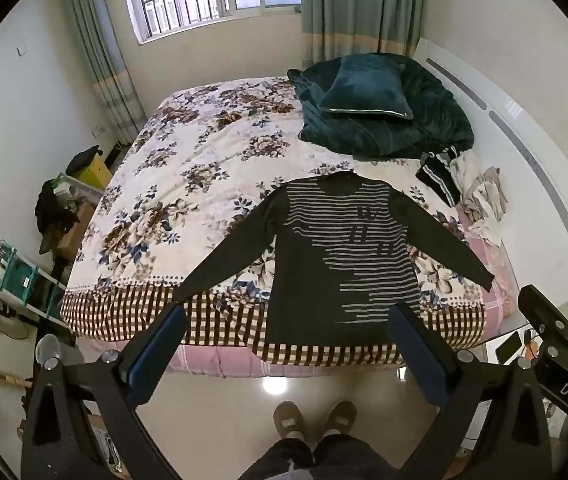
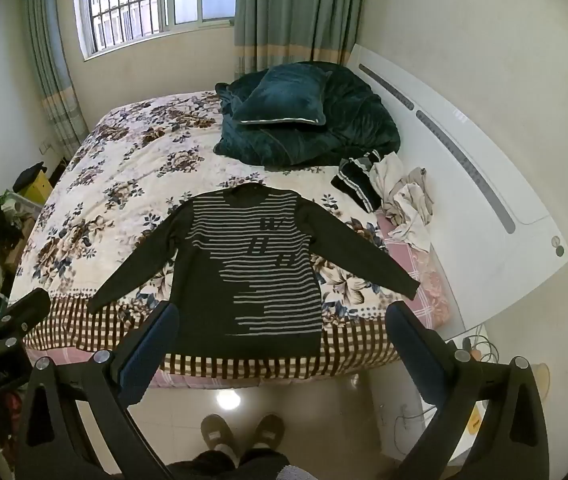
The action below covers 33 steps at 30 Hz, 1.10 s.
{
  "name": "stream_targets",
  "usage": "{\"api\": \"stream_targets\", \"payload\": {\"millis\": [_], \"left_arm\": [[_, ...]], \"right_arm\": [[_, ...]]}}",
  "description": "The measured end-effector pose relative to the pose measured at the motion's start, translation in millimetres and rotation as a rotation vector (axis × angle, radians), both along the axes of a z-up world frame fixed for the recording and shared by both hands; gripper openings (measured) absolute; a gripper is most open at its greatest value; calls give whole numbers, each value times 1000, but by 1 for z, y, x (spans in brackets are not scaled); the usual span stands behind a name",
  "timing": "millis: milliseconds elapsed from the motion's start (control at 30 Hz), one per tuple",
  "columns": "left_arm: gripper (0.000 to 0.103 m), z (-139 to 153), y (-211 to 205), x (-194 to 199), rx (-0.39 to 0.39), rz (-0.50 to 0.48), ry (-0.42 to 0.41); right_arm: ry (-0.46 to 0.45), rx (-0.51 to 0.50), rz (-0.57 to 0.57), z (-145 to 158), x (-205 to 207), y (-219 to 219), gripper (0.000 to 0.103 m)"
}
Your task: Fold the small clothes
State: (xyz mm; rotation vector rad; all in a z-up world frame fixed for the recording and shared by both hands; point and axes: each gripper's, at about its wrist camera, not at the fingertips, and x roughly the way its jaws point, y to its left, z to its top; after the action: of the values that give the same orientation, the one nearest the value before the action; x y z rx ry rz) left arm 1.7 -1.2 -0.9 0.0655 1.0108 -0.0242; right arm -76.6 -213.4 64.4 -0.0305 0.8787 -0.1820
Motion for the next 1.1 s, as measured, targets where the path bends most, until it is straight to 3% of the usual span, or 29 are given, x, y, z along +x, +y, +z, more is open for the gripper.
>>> {"api": "stream_targets", "payload": {"millis": [1100], "left_arm": [[103,6,-2,7,-1,2,-28]], "right_arm": [[-6,-11,6,7,-4,0,103]]}}
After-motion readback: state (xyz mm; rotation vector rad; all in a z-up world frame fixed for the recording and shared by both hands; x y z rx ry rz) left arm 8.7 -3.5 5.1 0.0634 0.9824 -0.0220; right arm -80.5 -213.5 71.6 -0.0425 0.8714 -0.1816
